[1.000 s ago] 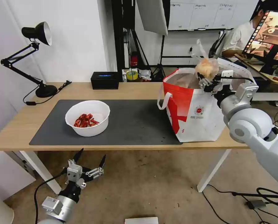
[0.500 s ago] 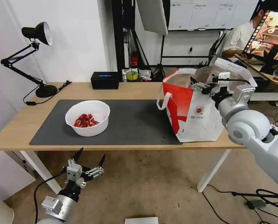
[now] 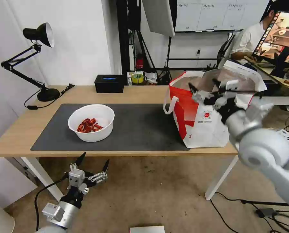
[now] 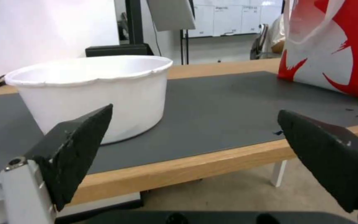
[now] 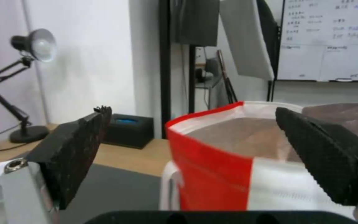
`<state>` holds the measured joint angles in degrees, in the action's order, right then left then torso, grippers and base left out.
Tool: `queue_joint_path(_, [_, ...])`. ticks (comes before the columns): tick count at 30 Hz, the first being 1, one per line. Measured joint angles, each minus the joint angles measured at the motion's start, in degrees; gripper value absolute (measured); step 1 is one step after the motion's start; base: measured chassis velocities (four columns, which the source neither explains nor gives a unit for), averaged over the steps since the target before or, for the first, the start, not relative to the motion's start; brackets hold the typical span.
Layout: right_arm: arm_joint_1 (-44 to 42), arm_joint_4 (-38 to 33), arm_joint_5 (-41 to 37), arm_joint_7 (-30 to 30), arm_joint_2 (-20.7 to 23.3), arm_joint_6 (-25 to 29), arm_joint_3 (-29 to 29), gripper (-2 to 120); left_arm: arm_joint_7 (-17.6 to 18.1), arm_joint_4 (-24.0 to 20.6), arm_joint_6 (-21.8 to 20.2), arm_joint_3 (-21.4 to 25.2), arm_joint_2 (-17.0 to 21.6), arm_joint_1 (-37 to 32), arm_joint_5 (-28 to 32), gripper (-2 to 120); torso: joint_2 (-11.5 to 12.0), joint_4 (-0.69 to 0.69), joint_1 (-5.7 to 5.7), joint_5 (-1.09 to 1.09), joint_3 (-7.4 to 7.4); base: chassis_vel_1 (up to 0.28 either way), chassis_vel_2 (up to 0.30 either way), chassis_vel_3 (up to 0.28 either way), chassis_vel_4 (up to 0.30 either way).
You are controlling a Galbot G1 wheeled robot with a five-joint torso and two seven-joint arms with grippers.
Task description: Pick up the trash from the table and place it into the takeout bag.
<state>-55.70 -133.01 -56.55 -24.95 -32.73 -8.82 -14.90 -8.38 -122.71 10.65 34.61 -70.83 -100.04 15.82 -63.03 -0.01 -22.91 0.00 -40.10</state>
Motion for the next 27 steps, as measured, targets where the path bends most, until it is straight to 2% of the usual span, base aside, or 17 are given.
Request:
queue_joint_path(7, [-11.6, -2.8, 7.0, 1.1, -1.6, 2.7, -2.7, 100, 0.0, 0.0, 0.4, 0.3, -0.4, -0.1, 0.1, 100, 0.0, 0.00, 0.00, 0.00, 0.00, 0.000, 0.000, 0.000, 0.000])
queue_joint_path(14, [-23.0, -1.9, 17.8, 3.4, -7.3, 7.4, -3.2, 100, 0.0, 0.0, 0.7, 0.5, -0.8, -0.4, 0.2, 100, 0.0, 0.00, 0.00, 0.00, 0.00, 0.000, 0.000, 0.000, 0.000])
queue_joint_path(16, [-27.7, -0.2, 22.6, 4.5, -10.0, 10.3, -3.0, 100, 0.0, 0.4, 1.5, 0.5, -0.8, -0.4, 0.5, 100, 0.0, 0.00, 0.00, 0.00, 0.00, 0.000, 0.000, 0.000, 0.000])
queue_joint_path(19, [-29.6, 0.7, 24.6, 4.8, -11.3, 11.5, -2.8, 100, 0.0, 0.5, 1.6, 0.5, -0.7, -0.4, 0.6, 100, 0.0, 0.01, 0.00, 0.00, 0.00, 0.000, 0.000, 0.000, 0.000])
queue_joint_path(22, [-33.6, 3.3, 29.0, 5.2, -14.5, 14.1, -2.3, 100, 0.0, 0.9, 1.6, 0.4, -0.6, -0.2, 0.8, 100, 0.0, 0.01, 0.00, 0.00, 0.00, 0.000, 0.000, 0.000, 0.000])
queue_joint_path(27, [-35.8, 5.4, 31.6, 5.8, -16.5, 15.9, -1.5, 100, 0.0, 1.1, 1.6, 0.2, -0.6, -0.1, 0.8, 100, 0.0, 0.01, 0.00, 0.00, 0.00, 0.000, 0.000, 0.000, 0.000])
